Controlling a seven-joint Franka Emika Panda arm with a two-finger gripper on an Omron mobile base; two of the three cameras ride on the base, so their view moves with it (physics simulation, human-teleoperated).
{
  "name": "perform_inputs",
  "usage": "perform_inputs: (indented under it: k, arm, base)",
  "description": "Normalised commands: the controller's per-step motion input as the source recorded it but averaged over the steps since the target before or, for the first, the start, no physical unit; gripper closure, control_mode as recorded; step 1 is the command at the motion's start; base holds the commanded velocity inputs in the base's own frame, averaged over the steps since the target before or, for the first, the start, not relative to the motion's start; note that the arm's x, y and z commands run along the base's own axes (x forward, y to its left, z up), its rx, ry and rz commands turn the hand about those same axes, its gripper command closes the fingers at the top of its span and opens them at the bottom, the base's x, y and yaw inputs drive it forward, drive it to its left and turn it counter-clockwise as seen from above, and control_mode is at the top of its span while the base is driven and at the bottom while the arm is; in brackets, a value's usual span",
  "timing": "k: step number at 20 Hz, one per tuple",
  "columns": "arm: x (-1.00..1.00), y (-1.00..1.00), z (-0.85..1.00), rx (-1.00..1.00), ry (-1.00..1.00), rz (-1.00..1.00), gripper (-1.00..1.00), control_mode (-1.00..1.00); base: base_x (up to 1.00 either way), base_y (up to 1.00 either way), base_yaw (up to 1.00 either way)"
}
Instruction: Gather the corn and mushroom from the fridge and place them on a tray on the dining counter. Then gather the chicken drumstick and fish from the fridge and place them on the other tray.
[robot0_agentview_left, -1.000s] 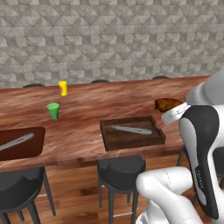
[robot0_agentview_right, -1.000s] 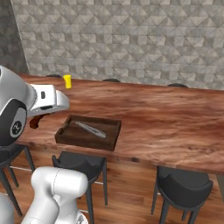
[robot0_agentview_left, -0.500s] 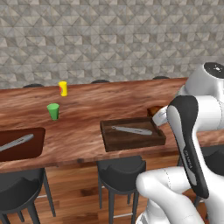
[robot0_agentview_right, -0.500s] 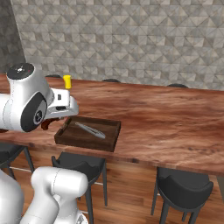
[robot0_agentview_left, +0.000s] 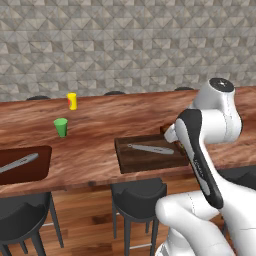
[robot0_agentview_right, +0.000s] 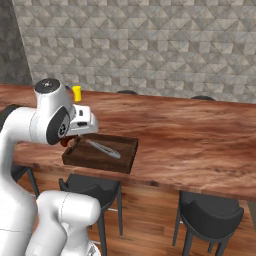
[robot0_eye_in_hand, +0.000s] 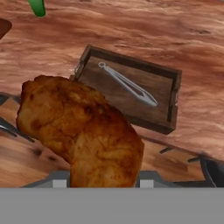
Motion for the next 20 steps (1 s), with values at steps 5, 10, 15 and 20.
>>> perform_inputs:
  k: [5, 10, 15, 20]
  arm:
    - [0.65, 0.0, -0.49, -0.01, -0.01, 0.0, 1.0, -1.0]
    - [0.49, 0.13, -0.57, -0.01, -0.01, 0.0, 1.0, -1.0]
    - [0.41, 0.2, -0.4, 0.0, 0.0, 0.0, 1.0, -1.0]
    - [0.31, 0.18, -0.12, 0.0, 0.0, 0.0, 1.0, -1.0]
  base:
    - [0.0, 0.0, 0.0]
    - [0.0, 0.0, 0.0]
    - [0.0, 0.0, 0.0]
    - [0.0, 0.0, 0.0]
